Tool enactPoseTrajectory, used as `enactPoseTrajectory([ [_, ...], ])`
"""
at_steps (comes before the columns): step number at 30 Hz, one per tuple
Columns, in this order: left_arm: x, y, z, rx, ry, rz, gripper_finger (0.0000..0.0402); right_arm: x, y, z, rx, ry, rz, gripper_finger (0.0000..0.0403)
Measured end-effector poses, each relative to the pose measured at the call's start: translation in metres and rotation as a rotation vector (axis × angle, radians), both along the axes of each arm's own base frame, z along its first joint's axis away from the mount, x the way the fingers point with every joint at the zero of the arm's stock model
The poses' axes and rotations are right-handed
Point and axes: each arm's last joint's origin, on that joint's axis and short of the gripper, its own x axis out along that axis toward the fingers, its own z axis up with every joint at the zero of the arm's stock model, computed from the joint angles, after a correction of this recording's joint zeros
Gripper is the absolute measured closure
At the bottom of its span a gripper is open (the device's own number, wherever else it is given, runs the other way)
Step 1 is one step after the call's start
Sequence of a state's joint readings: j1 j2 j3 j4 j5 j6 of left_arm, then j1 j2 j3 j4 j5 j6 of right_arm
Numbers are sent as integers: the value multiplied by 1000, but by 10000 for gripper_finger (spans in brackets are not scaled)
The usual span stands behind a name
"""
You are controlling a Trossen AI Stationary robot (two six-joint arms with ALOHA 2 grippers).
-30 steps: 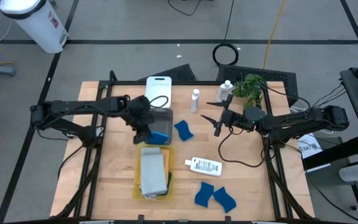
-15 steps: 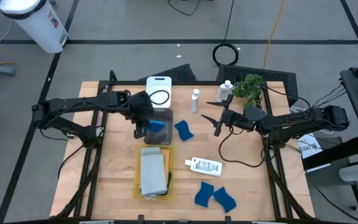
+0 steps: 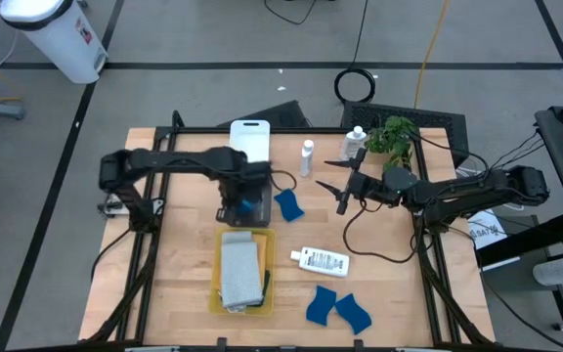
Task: Pick & Place Kitchen Items
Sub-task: Put the blue sponge into the black bin
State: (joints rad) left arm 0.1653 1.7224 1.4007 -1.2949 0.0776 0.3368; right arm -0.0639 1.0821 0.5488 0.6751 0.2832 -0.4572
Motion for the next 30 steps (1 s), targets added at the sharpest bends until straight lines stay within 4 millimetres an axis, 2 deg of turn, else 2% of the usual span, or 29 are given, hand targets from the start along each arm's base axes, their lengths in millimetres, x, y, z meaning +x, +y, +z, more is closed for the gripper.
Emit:
enactPoseTrajectory([
  [7, 15, 1, -24, -2, 60, -53, 383, 0, 0, 0, 0, 0, 0, 165],
  [10, 19, 4, -30, 83, 68, -12, 384, 0, 0, 0, 0, -1, 0, 165],
  [13, 22, 7, -31, 196, 49, 47, 368, 0, 0, 0, 0, 0, 0, 165],
  [21, 26, 9, -30, 532, 41, 80, 267, 0, 0, 0, 0, 4, 0, 165],
  [26, 28, 9, -29, 564, 15, 91, 205, 0, 0, -1, 0, 6, 0, 165],
  [30, 28, 7, -29, 557, 0, 152, 176, 0, 0, -1, -4, 8, -1, 165],
])
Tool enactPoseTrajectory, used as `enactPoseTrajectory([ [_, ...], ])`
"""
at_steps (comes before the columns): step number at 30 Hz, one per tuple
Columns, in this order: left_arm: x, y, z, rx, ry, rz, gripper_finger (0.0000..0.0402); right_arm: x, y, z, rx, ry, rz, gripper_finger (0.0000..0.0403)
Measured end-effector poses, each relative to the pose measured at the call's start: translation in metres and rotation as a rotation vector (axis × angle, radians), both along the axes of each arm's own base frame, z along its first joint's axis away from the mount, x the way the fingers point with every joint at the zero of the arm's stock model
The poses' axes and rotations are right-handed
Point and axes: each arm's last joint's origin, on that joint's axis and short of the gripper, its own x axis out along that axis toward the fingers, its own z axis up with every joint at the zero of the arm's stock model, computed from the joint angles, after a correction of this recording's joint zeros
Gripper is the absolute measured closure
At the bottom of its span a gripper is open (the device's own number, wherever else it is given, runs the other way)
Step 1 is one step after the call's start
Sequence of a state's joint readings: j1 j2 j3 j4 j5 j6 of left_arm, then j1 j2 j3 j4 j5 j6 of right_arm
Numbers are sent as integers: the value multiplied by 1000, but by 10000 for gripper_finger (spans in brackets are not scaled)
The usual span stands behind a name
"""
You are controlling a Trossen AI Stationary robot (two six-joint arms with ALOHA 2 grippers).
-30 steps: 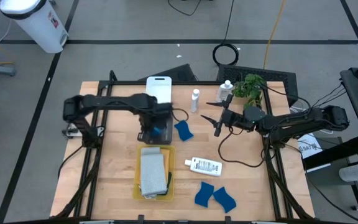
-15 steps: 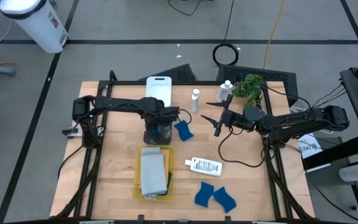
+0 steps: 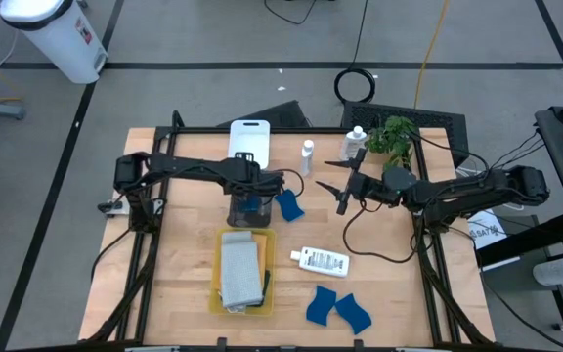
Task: Pick & Place Kitchen Items
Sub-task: Put the blue sponge into the black bin
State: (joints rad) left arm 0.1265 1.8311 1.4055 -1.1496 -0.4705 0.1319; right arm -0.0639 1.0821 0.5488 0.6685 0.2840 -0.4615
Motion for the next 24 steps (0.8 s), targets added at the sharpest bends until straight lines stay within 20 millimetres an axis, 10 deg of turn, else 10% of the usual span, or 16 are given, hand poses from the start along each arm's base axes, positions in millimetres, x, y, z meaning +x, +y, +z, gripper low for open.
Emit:
enactPoseTrajectory([
  [9, -5, -3, 56, -425, -482, -173, 167, 0, 0, 0, -31, 12, -3, 165],
  [15, -38, 6, 95, -337, -920, -369, 166, 0, 0, 1, -70, 18, -6, 165],
  [24, -119, 26, 63, -73, -1346, -189, 163, 0, 0, -1, -32, 26, -3, 165],
])
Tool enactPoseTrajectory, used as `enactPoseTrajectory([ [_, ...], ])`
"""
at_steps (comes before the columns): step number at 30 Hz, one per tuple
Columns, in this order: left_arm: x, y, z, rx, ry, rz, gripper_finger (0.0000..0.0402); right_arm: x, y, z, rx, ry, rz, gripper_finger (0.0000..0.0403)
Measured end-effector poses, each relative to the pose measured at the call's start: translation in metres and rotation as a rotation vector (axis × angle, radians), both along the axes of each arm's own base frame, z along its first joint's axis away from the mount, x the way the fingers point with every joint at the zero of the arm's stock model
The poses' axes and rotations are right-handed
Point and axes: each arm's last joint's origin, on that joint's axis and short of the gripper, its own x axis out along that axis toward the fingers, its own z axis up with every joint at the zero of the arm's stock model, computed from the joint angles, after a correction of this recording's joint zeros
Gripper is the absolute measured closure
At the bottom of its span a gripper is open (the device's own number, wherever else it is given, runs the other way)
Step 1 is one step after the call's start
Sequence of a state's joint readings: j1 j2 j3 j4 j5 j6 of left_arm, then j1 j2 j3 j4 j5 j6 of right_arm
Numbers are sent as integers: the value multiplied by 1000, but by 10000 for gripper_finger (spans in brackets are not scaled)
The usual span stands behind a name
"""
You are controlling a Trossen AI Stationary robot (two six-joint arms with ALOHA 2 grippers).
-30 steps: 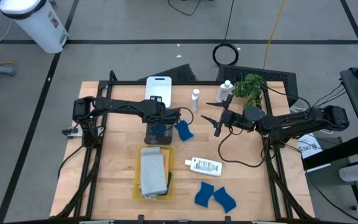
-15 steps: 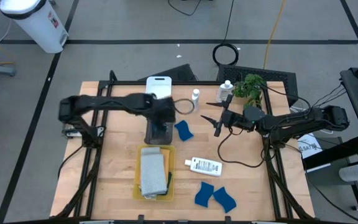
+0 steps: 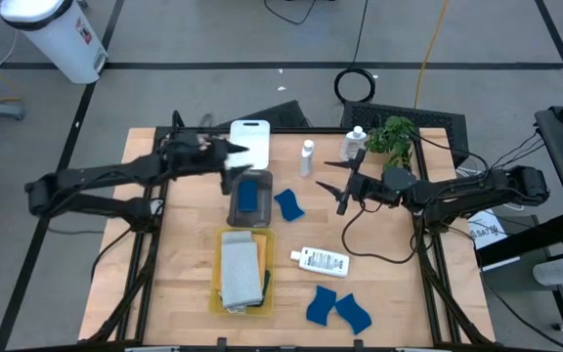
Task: Pick & Place Kitchen Items
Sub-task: Put the blue sponge into the black bin
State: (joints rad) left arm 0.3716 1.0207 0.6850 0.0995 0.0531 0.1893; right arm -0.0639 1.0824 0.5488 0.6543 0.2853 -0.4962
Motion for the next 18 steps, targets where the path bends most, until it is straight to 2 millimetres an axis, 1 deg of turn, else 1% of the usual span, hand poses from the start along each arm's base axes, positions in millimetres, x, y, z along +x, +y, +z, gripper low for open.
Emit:
enactPoseTrajectory([
  [2, -13, 1, -13, -20, -79, 49, 163, 0, 0, -1, 32, -4, 3, 165],
  [5, -26, -2, -32, -60, -146, 74, 162, 0, 0, -1, 43, -5, 4, 165],
  [7, -32, -4, -42, -67, -176, 77, 162, 0, 0, -1, 47, -5, 14, 165],
  [10, -36, -6, -54, -69, -193, 77, 162, 1, 2, -1, 85, -19, 77, 165],
  [14, -37, -6, -57, -75, -196, 70, 162, 3, 6, -3, 161, -22, 230, 165],
  [18, -37, -6, -56, -77, -198, 70, 162, 9, 9, -14, 229, 56, 319, 165],
])
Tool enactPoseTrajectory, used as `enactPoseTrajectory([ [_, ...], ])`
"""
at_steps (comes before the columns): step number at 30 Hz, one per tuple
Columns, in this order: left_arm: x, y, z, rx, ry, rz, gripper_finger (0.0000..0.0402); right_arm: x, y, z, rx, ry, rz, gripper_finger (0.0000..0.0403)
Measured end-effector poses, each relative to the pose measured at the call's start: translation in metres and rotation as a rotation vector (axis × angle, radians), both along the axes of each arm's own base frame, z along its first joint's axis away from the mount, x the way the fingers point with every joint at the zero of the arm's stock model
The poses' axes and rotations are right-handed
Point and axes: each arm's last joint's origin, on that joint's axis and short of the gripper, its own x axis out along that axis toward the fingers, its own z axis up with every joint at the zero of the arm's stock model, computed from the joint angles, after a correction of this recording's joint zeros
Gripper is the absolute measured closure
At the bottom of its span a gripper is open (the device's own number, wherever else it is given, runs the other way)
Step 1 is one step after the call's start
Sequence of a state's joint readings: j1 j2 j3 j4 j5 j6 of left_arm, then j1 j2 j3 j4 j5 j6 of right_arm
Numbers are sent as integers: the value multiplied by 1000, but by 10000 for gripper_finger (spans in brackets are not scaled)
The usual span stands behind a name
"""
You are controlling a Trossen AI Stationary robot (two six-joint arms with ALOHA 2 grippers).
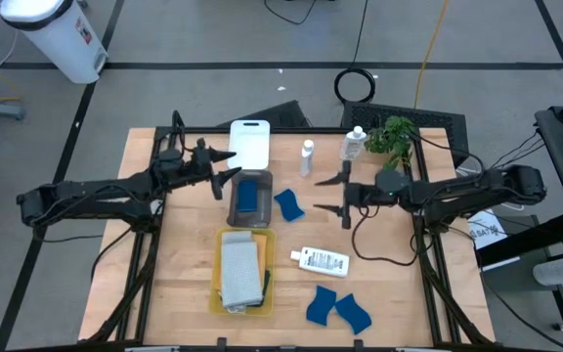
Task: Pick & Place Kitchen Items
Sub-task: Put the blue sponge into the black bin
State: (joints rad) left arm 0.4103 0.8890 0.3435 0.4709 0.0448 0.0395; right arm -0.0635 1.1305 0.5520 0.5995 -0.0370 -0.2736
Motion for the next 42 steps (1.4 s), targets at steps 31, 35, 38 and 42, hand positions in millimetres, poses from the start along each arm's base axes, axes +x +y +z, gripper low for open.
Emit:
enactPoseTrajectory([
  [31, 0, 0, 0, -19, -4, 3, 162, -25, 179, -77, 248, 890, 426, 174],
  [35, 0, 0, 0, -19, -3, 3, 163, -16, 181, -100, 237, 935, 395, 180],
  [38, 0, 0, 0, -19, -3, 3, 163, -11, 179, -111, 247, 966, 382, 185],
  [42, 0, 0, 0, -19, -3, 3, 163, -6, 175, -117, 322, 1030, 397, 194],
])
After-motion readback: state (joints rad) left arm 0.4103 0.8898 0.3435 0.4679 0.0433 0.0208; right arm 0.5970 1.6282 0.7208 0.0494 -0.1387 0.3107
